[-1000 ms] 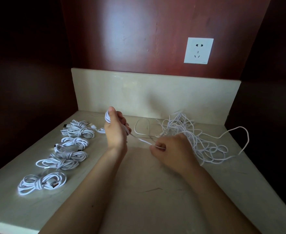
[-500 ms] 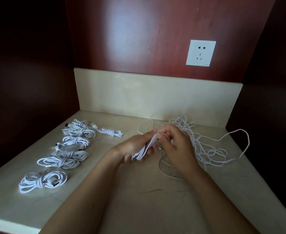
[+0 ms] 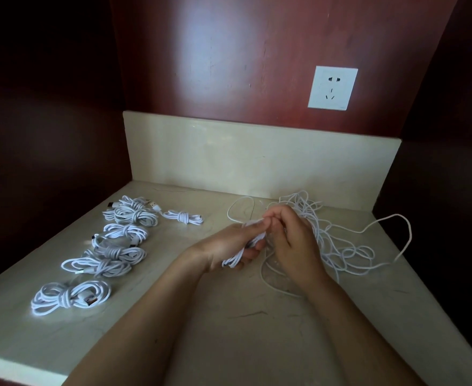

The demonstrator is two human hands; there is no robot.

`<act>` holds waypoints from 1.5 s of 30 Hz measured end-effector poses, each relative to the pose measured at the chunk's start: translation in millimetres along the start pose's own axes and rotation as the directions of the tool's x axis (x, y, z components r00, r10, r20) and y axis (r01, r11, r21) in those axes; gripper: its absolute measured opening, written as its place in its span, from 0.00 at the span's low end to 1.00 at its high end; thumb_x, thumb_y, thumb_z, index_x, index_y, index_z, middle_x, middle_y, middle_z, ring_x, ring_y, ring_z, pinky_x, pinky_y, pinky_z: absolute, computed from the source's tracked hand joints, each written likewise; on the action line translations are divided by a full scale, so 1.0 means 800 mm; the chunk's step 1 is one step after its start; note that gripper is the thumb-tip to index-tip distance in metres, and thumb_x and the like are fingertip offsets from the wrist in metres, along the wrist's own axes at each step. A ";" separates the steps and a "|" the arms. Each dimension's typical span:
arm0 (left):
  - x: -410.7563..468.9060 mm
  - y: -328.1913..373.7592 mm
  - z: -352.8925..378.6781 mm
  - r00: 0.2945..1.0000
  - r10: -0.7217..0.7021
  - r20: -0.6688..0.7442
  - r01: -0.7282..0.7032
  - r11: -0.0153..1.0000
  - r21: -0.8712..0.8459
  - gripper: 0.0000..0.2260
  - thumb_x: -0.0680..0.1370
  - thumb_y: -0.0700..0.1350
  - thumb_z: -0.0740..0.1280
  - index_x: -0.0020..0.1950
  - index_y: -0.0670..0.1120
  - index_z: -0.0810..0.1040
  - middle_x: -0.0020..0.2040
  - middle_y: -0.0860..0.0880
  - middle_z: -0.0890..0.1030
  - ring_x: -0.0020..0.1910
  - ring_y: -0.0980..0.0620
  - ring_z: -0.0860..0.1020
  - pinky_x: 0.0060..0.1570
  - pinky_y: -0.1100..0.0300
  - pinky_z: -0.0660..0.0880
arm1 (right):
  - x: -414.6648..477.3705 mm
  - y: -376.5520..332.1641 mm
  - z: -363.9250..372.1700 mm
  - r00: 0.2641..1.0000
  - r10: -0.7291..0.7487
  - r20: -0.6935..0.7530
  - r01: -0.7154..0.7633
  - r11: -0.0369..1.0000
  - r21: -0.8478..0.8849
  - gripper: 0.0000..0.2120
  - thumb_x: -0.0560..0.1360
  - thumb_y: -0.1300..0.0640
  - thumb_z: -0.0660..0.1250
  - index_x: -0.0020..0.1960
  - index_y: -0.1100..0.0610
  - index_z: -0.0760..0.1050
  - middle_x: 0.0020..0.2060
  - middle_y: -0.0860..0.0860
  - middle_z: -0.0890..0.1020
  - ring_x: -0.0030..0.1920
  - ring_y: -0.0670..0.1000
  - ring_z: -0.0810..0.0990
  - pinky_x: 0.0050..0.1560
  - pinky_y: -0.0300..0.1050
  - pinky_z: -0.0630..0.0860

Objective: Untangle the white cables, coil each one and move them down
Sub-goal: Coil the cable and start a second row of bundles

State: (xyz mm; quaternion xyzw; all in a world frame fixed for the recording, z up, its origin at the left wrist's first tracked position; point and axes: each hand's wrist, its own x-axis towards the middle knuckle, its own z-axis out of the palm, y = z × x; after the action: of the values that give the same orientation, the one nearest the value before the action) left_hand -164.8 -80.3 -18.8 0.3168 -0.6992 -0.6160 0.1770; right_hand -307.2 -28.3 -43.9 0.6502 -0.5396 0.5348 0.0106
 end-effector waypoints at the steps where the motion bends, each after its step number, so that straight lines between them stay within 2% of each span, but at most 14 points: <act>1: 0.000 0.001 0.002 0.997 0.050 -0.057 -0.049 0.998 0.027 0.21 0.82 0.58 0.56 0.35 0.46 0.69 0.23 0.52 0.64 0.22 0.56 0.62 0.24 0.63 0.59 | 0.000 0.000 0.000 1.000 0.003 -0.001 -0.003 1.000 -0.016 0.09 0.77 0.61 0.59 0.49 0.49 0.75 0.37 0.45 0.81 0.39 0.45 0.79 0.43 0.48 0.75; 4: 0.001 0.001 0.006 0.929 0.247 -0.275 -0.195 0.960 0.203 0.20 0.83 0.52 0.59 0.34 0.45 0.75 0.21 0.55 0.69 0.21 0.60 0.66 0.26 0.67 0.64 | -0.001 0.005 -0.001 1.000 0.030 -0.002 -0.030 0.989 -0.143 0.08 0.77 0.57 0.60 0.54 0.51 0.75 0.37 0.46 0.81 0.40 0.51 0.79 0.43 0.50 0.76; 8: 0.008 -0.010 0.006 0.753 0.468 -0.462 -0.236 0.848 0.474 0.17 0.82 0.53 0.61 0.37 0.49 0.79 0.31 0.58 0.77 0.34 0.62 0.75 0.40 0.65 0.71 | 0.000 0.003 0.000 0.999 0.026 -0.036 -0.035 0.962 -0.270 0.09 0.75 0.56 0.67 0.54 0.53 0.76 0.41 0.46 0.83 0.43 0.56 0.81 0.48 0.52 0.76; 10: 0.010 -0.012 0.006 0.670 0.513 -0.536 -0.283 0.845 0.454 0.17 0.82 0.54 0.61 0.40 0.45 0.78 0.32 0.52 0.76 0.35 0.57 0.74 0.43 0.58 0.73 | 0.000 0.001 -0.001 0.999 0.024 -0.048 -0.038 0.947 -0.319 0.08 0.73 0.58 0.69 0.52 0.53 0.77 0.42 0.46 0.83 0.44 0.55 0.81 0.51 0.52 0.75; 13: 0.006 0.001 0.012 0.608 0.524 -0.596 -0.508 0.834 0.216 0.17 0.83 0.50 0.59 0.43 0.43 0.81 0.29 0.52 0.74 0.30 0.59 0.73 0.36 0.64 0.70 | 0.000 0.005 0.000 1.000 0.006 -0.003 -0.007 0.896 -0.445 0.03 0.73 0.53 0.67 0.47 0.48 0.77 0.39 0.45 0.82 0.45 0.53 0.80 0.52 0.48 0.66; 15: 0.005 0.009 0.012 0.612 0.497 -0.615 -0.596 0.801 0.053 0.19 0.84 0.50 0.56 0.47 0.41 0.81 0.28 0.52 0.73 0.23 0.57 0.67 0.29 0.65 0.66 | 0.000 0.008 0.000 0.999 0.022 0.041 0.002 0.854 -0.521 0.04 0.73 0.49 0.66 0.45 0.46 0.79 0.39 0.45 0.82 0.47 0.53 0.79 0.53 0.47 0.62; 18: 0.005 0.015 0.004 0.646 0.428 -0.632 -0.665 0.722 -0.190 0.20 0.81 0.55 0.55 0.44 0.41 0.78 0.27 0.50 0.71 0.24 0.54 0.66 0.27 0.63 0.64 | 0.001 0.009 0.000 0.991 0.079 0.104 -0.003 0.807 -0.590 0.05 0.75 0.49 0.67 0.44 0.46 0.81 0.43 0.44 0.83 0.52 0.51 0.76 0.57 0.48 0.60; 21: 0.006 0.014 -0.006 0.704 0.296 -0.646 -0.589 0.752 -0.297 0.20 0.83 0.54 0.54 0.42 0.43 0.77 0.26 0.51 0.71 0.25 0.54 0.67 0.26 0.62 0.64 | 0.003 0.012 -0.005 0.976 0.172 0.133 -0.054 0.786 -0.615 0.07 0.75 0.44 0.67 0.50 0.43 0.81 0.52 0.42 0.82 0.61 0.49 0.72 0.63 0.48 0.56; 26: 0.010 0.008 -0.012 0.783 0.168 -0.599 -0.424 0.849 -0.316 0.21 0.84 0.55 0.54 0.43 0.45 0.79 0.26 0.52 0.73 0.22 0.54 0.64 0.24 0.63 0.61 | 0.004 0.008 -0.010 0.883 0.377 0.278 -0.088 0.717 -0.692 0.31 0.70 0.29 0.63 0.68 0.42 0.71 0.69 0.41 0.70 0.73 0.47 0.59 0.73 0.57 0.45; 29: 0.008 0.005 -0.012 0.853 0.109 -0.510 -0.332 0.868 -0.370 0.22 0.83 0.57 0.54 0.45 0.46 0.81 0.28 0.52 0.75 0.20 0.55 0.64 0.22 0.67 0.60 | 0.007 0.004 -0.012 0.849 0.432 0.305 -0.083 0.679 -0.729 0.36 0.68 0.29 0.64 0.72 0.42 0.67 0.73 0.43 0.66 0.75 0.49 0.56 0.74 0.63 0.42; 35: 0.007 0.006 -0.012 0.936 0.033 -0.350 -0.182 0.897 -0.403 0.22 0.83 0.59 0.53 0.48 0.48 0.81 0.32 0.52 0.79 0.22 0.57 0.66 0.23 0.66 0.63 | 0.014 0.018 -0.027 0.817 0.497 0.294 -0.151 0.675 -0.722 0.29 0.71 0.42 0.68 0.71 0.42 0.67 0.71 0.45 0.69 0.75 0.51 0.58 0.73 0.66 0.44; 38: 0.006 0.007 -0.011 0.953 0.017 -0.302 -0.143 0.905 -0.401 0.22 0.83 0.59 0.52 0.49 0.47 0.81 0.32 0.52 0.80 0.24 0.56 0.65 0.24 0.66 0.63 | 0.016 0.033 -0.037 0.814 0.545 0.200 -0.216 0.604 -0.767 0.23 0.72 0.49 0.65 0.68 0.43 0.70 0.70 0.47 0.69 0.74 0.52 0.57 0.73 0.68 0.44; 41: 0.005 0.009 -0.010 0.965 -0.008 -0.262 -0.094 0.922 -0.375 0.22 0.83 0.59 0.52 0.49 0.48 0.81 0.33 0.52 0.82 0.25 0.56 0.65 0.24 0.65 0.61 | 0.013 0.041 -0.046 0.837 0.541 0.083 -0.221 0.473 -0.853 0.17 0.77 0.47 0.60 0.65 0.44 0.70 0.69 0.46 0.70 0.73 0.53 0.58 0.72 0.71 0.45; 45: 0.006 0.009 -0.005 0.977 -0.017 -0.215 -0.052 0.949 -0.310 0.22 0.83 0.58 0.52 0.51 0.48 0.82 0.37 0.50 0.84 0.22 0.57 0.67 0.21 0.67 0.62 | 0.011 0.033 -0.047 0.884 0.465 0.044 -0.206 0.474 -0.856 0.20 0.75 0.42 0.61 0.66 0.43 0.73 0.68 0.46 0.71 0.70 0.54 0.61 0.71 0.60 0.52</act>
State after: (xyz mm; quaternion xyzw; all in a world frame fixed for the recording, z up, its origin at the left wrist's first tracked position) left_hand -167.6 -86.6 -11.6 0.3430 -0.5721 -0.6797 0.3050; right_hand -352.8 -22.8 -36.6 0.5123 -0.8405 0.1110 0.1372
